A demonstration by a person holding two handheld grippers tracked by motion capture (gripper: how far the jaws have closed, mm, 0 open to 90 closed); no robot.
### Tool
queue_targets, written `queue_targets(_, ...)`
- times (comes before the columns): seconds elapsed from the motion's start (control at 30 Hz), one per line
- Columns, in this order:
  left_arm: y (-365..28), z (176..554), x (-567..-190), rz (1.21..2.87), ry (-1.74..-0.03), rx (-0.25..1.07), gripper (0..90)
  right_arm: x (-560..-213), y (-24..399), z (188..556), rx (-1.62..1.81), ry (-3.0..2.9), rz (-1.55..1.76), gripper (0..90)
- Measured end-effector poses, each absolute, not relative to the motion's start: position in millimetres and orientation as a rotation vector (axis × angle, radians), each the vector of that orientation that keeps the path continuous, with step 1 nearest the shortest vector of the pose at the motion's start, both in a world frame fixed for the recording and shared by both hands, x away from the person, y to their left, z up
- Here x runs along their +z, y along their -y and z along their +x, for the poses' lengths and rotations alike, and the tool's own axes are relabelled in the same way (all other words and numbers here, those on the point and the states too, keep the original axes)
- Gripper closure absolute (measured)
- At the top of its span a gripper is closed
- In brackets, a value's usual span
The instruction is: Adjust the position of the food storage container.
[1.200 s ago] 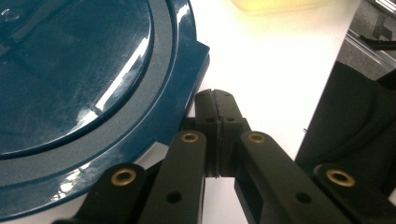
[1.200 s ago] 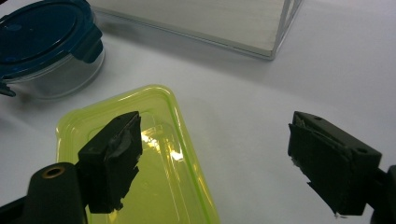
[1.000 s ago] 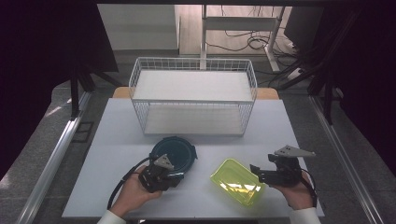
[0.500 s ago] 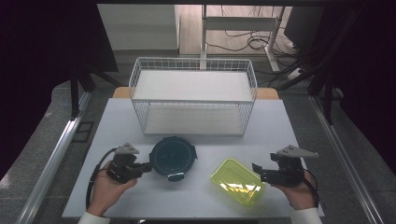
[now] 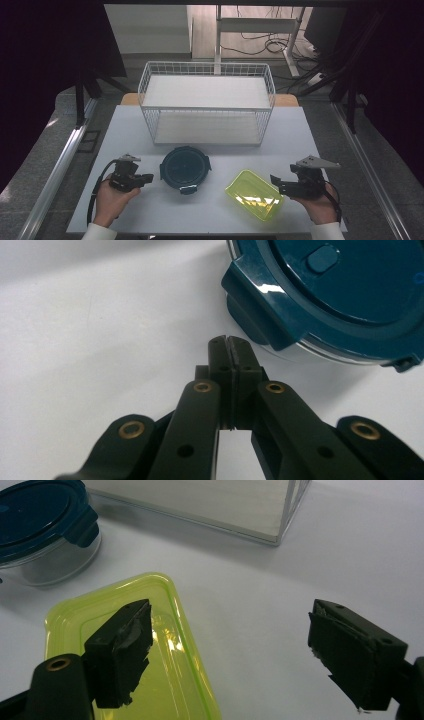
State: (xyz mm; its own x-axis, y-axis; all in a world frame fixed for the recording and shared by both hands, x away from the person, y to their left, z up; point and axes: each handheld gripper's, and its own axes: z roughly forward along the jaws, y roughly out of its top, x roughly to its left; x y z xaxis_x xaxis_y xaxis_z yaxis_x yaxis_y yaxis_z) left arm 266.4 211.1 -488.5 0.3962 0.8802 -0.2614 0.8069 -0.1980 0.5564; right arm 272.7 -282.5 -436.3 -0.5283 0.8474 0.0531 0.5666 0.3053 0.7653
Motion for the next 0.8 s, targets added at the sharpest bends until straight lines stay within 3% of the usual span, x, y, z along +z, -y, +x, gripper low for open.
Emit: queue_targets(0.8,-190.2,268.8,-491.9,1.982,-1.481,0.159,90.0,-437.5,281.0,274.6,1.065,-2.214,1.268,17.8)
